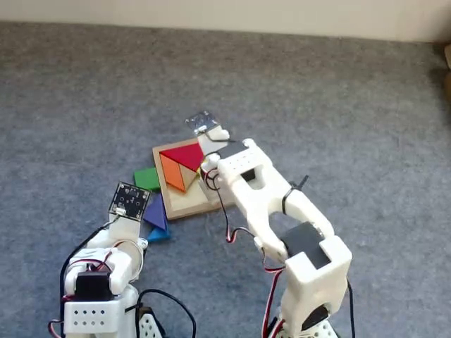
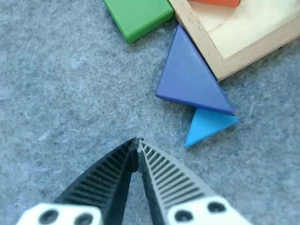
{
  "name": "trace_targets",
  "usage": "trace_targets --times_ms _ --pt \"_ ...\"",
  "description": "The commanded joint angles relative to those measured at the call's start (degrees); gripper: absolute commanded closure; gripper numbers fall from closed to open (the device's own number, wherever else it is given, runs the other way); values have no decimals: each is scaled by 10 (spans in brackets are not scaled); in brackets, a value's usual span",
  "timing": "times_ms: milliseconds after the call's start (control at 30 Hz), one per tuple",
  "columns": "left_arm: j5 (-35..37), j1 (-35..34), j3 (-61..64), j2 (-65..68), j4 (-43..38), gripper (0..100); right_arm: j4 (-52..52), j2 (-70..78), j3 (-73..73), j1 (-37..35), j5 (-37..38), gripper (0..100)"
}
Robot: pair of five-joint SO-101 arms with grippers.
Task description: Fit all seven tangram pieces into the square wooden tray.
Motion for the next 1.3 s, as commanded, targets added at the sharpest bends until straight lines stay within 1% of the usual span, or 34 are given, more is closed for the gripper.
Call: trace_targets --times_ms 0,133,200,300,333,433,600,767,967,1067,1200,1267 --pt "-4 11 11 -15 1 993 5 9 -14 -4 0 930" --pt "-4 11 11 -15 1 993 6 8 -13 -3 -1 988" --pt "-4 11 11 -15 1 993 7 8 -12 -3 -4 994" --pt "-4 11 11 -15 1 993 43 8 -13 -3 -7 994" --pt "-4 11 11 -15 1 993 51 8 -13 -2 -18 994" --pt "-4 11 11 -15 1 993 64 8 -12 22 -56 994" --pt "-4 11 11 -15 1 993 79 7 -4 76 -69 994" --pt "-4 11 11 -15 1 993 66 -37 65 95 -69 994" --pt "-4 11 11 -15 1 993 13 -218 224 94 -69 994" --pt "-4 11 11 -15 1 993 -11 -283 289 95 -69 994" --pt "-4 11 11 -15 1 993 -31 -304 339 95 -69 992" --pt "-4 11 11 -15 1 993 -29 -308 347 94 -69 970"
